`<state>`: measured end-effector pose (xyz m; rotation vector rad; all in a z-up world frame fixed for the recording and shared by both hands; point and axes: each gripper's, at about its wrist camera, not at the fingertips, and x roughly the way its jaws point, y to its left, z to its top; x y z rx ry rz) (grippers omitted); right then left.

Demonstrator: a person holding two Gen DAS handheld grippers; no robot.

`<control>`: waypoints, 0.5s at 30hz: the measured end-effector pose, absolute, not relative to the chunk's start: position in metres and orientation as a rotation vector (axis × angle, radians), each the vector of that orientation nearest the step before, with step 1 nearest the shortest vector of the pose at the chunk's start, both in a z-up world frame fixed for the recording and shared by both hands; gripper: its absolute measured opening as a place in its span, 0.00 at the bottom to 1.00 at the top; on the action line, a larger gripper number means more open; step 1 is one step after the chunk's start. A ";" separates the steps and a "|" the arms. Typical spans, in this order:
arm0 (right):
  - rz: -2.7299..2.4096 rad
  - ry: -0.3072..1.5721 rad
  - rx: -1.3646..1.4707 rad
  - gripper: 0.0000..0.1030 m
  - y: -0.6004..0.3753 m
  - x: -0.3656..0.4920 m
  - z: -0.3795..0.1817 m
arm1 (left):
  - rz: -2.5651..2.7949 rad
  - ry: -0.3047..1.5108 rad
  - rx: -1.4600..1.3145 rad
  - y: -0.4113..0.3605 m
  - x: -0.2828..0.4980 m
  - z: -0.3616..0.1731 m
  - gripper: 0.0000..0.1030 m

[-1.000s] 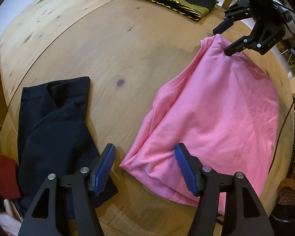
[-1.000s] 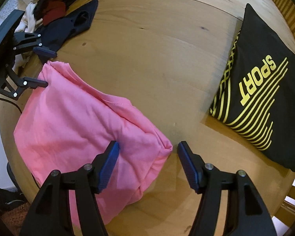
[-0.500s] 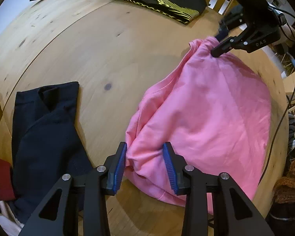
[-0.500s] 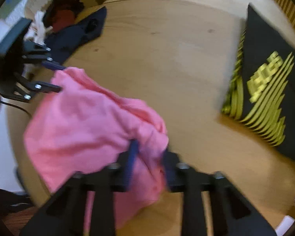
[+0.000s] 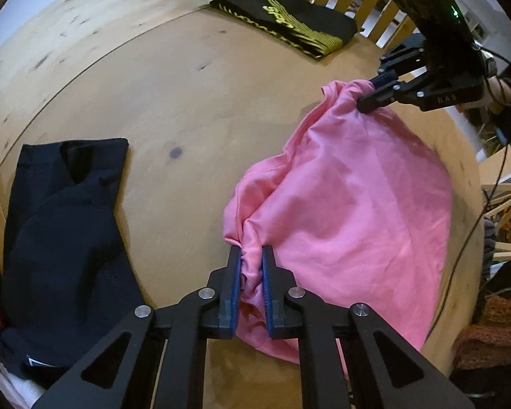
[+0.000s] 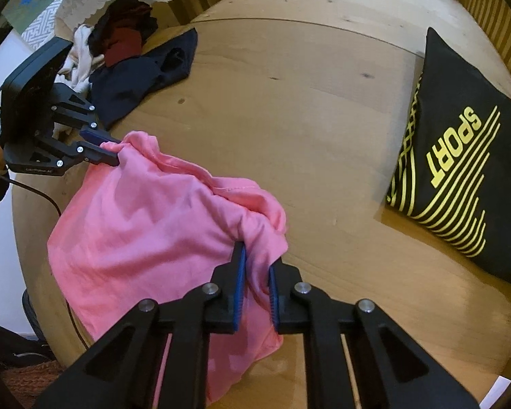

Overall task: Fold clothes
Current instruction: 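Grasp the pink shirt edges with both grippers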

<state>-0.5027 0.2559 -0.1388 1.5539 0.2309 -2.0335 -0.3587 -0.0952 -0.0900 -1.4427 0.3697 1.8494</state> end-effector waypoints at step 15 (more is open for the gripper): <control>-2.196 0.299 1.448 0.11 0.255 -0.521 -0.079 | 1.985 0.372 -1.366 -0.094 -0.362 -0.037 0.09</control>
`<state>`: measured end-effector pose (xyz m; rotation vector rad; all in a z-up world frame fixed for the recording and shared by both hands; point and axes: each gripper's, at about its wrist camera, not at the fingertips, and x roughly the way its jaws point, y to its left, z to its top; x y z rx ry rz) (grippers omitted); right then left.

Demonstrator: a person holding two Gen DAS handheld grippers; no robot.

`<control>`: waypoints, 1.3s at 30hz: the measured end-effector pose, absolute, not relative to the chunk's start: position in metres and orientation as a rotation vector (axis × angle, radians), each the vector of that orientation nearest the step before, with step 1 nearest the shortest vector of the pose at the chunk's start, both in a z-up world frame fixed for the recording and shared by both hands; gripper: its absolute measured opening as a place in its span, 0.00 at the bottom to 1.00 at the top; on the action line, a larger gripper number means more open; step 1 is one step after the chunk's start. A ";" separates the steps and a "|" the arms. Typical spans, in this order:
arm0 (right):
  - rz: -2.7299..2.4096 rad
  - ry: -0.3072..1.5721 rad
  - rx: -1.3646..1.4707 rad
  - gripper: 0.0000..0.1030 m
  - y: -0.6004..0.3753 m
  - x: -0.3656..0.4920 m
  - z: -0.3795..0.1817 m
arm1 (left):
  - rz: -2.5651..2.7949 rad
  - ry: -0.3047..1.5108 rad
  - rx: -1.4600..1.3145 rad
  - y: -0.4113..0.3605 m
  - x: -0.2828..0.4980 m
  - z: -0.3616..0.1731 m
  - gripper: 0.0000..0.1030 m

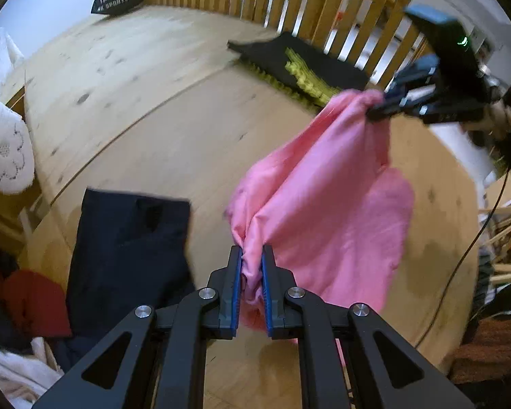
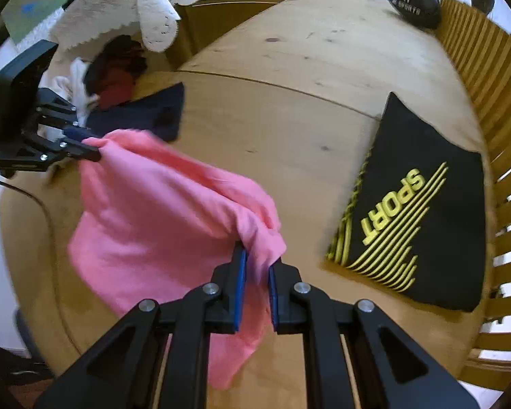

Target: Fold clothes

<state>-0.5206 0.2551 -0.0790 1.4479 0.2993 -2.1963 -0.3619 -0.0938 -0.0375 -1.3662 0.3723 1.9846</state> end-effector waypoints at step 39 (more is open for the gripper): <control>-2.333 0.160 1.339 0.15 0.309 -0.337 -0.101 | 1.902 0.628 -1.229 0.032 -0.222 -0.108 0.32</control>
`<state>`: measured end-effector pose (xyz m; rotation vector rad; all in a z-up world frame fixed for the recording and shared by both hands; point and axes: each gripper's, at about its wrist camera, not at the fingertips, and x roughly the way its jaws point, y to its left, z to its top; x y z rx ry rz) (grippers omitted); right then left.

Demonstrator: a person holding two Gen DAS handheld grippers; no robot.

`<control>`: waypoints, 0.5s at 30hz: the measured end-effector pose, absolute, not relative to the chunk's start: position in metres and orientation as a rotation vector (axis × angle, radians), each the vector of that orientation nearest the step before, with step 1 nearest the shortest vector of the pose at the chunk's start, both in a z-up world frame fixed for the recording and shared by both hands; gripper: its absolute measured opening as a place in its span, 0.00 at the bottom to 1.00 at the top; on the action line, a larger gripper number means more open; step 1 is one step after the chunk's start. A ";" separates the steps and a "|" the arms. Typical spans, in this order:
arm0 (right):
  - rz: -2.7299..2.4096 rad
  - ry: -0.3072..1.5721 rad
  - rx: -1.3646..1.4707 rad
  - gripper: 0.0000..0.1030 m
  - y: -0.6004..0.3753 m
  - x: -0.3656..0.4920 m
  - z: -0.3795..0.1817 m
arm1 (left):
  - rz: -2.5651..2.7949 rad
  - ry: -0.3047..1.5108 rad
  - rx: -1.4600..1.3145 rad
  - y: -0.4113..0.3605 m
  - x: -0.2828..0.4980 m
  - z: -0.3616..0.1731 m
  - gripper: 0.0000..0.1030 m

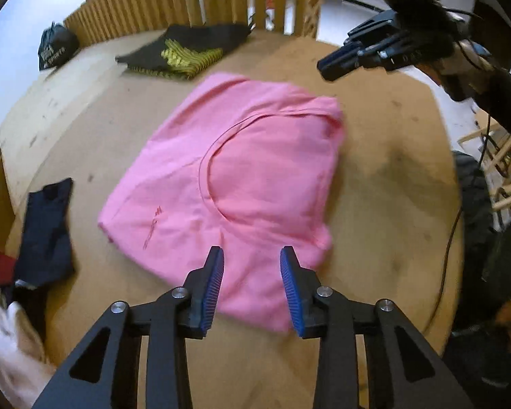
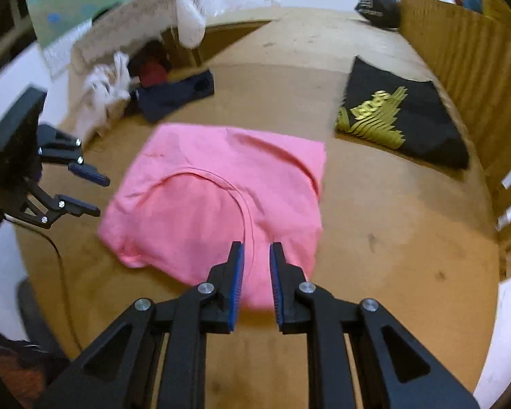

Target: Fold clothes

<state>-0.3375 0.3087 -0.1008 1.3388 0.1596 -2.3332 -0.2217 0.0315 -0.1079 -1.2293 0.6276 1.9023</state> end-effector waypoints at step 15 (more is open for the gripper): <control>-2.261 0.125 1.391 0.15 0.310 -0.359 -0.091 | 1.793 0.645 -1.148 0.081 -0.242 -0.107 0.35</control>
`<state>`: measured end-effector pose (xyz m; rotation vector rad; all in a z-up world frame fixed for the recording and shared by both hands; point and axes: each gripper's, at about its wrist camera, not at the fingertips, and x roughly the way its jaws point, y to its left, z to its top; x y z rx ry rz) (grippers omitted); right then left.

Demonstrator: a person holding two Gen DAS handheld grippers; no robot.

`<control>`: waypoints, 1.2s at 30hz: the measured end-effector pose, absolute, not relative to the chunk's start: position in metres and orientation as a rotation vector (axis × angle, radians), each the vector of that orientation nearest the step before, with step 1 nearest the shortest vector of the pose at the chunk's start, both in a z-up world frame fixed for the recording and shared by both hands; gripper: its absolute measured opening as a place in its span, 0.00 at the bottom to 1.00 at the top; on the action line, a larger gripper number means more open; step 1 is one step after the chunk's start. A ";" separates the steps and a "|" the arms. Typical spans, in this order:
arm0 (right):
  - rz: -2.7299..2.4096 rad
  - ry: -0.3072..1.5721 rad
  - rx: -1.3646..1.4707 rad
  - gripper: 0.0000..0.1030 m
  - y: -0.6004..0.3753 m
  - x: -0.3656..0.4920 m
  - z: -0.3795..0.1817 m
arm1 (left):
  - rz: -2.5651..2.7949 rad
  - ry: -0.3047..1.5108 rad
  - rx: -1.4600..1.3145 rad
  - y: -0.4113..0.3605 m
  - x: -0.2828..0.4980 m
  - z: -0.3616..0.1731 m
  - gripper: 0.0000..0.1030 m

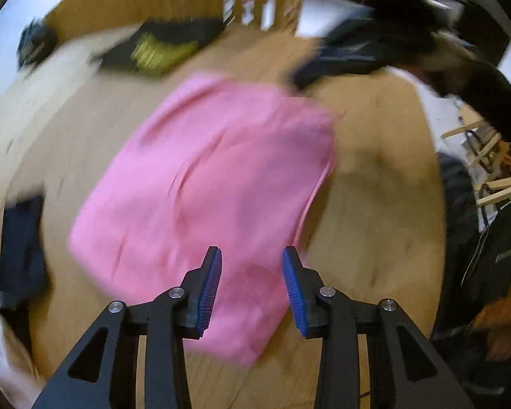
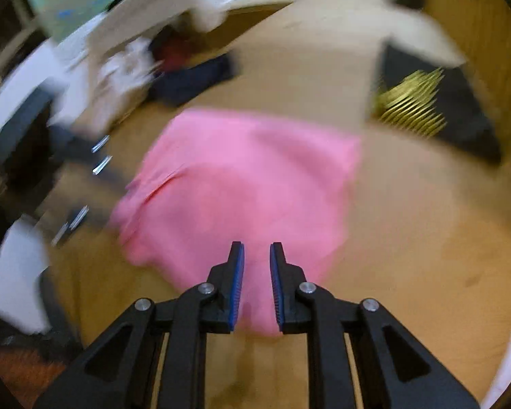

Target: Fold clothes

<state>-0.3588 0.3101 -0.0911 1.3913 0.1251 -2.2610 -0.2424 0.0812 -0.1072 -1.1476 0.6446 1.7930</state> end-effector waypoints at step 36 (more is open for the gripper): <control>-2.190 0.074 1.554 0.05 0.310 -0.429 -0.135 | 1.528 0.650 -1.167 0.161 -0.266 -0.165 0.33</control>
